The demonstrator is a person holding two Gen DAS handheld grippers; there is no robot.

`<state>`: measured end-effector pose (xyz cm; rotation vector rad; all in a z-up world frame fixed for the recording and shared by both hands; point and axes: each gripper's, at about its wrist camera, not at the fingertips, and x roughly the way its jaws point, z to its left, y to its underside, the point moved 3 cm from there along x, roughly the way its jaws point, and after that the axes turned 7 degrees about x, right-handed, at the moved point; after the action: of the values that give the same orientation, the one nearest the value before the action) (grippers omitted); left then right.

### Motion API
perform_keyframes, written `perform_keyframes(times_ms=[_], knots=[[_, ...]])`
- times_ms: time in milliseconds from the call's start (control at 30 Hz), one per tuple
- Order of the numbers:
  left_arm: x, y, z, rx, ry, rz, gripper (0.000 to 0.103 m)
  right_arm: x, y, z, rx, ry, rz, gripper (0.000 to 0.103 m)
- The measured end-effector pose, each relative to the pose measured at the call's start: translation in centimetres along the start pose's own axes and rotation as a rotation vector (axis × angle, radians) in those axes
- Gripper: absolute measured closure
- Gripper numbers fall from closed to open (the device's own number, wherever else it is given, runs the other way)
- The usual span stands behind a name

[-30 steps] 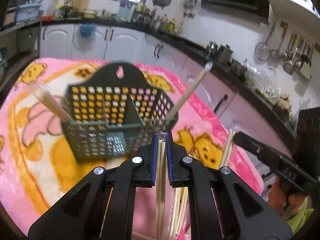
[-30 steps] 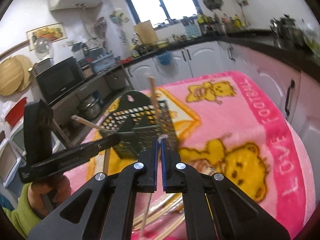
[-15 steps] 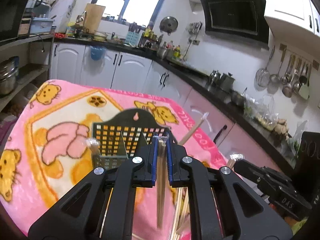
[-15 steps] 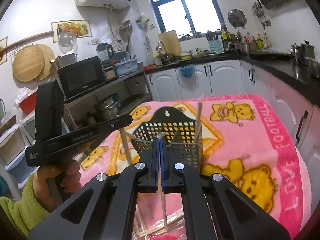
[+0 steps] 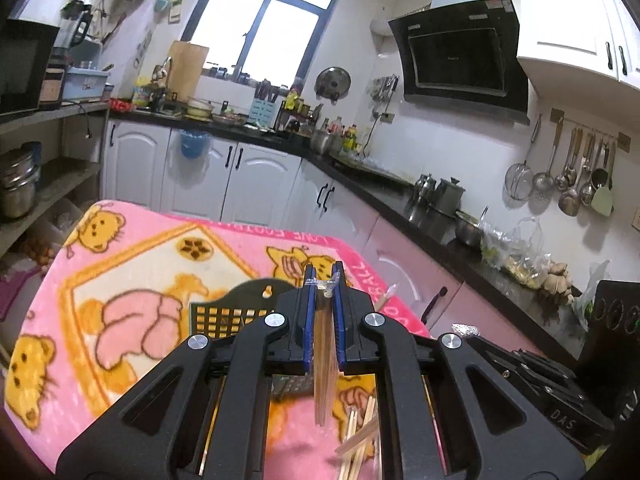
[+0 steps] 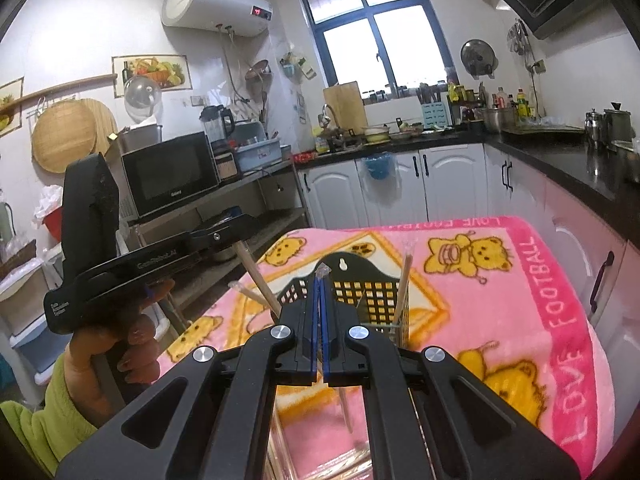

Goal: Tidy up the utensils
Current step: 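Lift both held chopsticks and carry them above the green caddy, then lower chopsticks into the caddy compartments and open both tools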

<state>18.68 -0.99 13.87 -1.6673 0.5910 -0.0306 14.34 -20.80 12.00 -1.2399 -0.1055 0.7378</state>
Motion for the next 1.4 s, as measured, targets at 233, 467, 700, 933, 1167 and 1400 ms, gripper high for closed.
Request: perform_keyframes(times_ms=[233, 467, 700, 933, 1167, 1400], knots=[[-0.6, -1.6, 0.0, 0.012, -0.020, -0.044, 0.098, -0.5, -1.8, 0.5, -0.018, -0.007, -0.049, 0.102], [-1.3, -3.7, 0.1, 0.013, -0.033, -0.091, 0.098, -0.4, -3.9, 1.3, -0.043, -0.007, -0.088, 0.102], [-1.7, -6.1, 0.2, 0.043, -0.058, -0.139, 0.098, -0.7, -6.7, 1.7, -0.069, 0.003, -0.150, 0.102], [-0.9, -7.7, 0.3, 0.064, -0.102, -0.163, 0.098, -0.1, -9.3, 2.3, -0.108, 0.019, -0.199, 0.102], [0.6, -7.2, 0.1, 0.102, -0.159, -0.171, 0.098, 1.1, -11.3, 1.5, -0.093, 0.015, -0.239, 0.102], [2.7, -5.7, 0.6, 0.116, -0.193, -0.162, 0.098, 3.2, -11.8, -0.2, -0.049, 0.017, -0.246, 0.101]])
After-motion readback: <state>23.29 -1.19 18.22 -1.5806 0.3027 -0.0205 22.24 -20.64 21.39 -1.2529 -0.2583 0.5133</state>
